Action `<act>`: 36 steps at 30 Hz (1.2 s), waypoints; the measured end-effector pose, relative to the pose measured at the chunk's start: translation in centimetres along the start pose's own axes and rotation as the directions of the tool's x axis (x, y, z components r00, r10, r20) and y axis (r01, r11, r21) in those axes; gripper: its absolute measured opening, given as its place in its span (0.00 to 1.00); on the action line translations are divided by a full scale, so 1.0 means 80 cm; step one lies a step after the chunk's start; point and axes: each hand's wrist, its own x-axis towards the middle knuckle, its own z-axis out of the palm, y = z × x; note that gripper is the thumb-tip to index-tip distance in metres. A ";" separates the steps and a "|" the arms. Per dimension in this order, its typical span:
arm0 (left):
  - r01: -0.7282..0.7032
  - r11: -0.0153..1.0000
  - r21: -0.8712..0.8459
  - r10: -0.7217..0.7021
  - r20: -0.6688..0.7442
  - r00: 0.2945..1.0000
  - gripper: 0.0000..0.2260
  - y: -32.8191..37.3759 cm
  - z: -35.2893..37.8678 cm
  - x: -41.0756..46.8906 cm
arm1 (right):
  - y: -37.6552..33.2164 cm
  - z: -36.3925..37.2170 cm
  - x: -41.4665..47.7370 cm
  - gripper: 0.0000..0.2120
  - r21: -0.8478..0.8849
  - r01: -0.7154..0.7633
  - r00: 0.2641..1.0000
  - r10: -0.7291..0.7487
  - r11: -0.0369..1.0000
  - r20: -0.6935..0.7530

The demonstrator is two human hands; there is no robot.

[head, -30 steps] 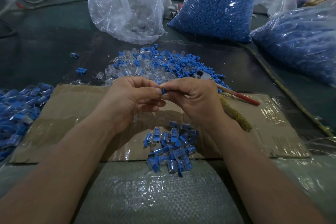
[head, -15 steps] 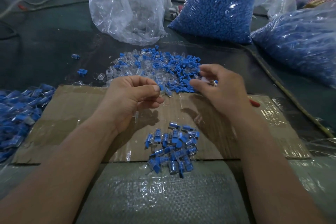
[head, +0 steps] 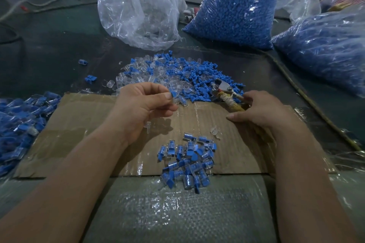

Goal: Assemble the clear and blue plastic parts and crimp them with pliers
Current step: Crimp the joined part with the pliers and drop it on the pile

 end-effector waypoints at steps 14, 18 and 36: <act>-0.039 0.999 0.024 0.041 -0.084 0.996 0.04 -0.004 -0.003 0.004 | -0.025 0.013 -0.011 0.20 0.116 0.230 0.922 -0.178 0.966 -0.343; -0.098 0.995 0.023 0.099 -0.106 0.989 0.03 -0.004 -0.001 0.003 | -0.046 0.020 -0.024 0.16 0.170 0.418 0.821 -0.291 0.892 -0.492; -0.246 0.956 0.158 0.269 -0.146 0.952 0.06 -0.004 0.005 0.001 | -0.071 0.036 -0.037 0.17 0.075 0.622 0.766 -0.586 0.779 -0.265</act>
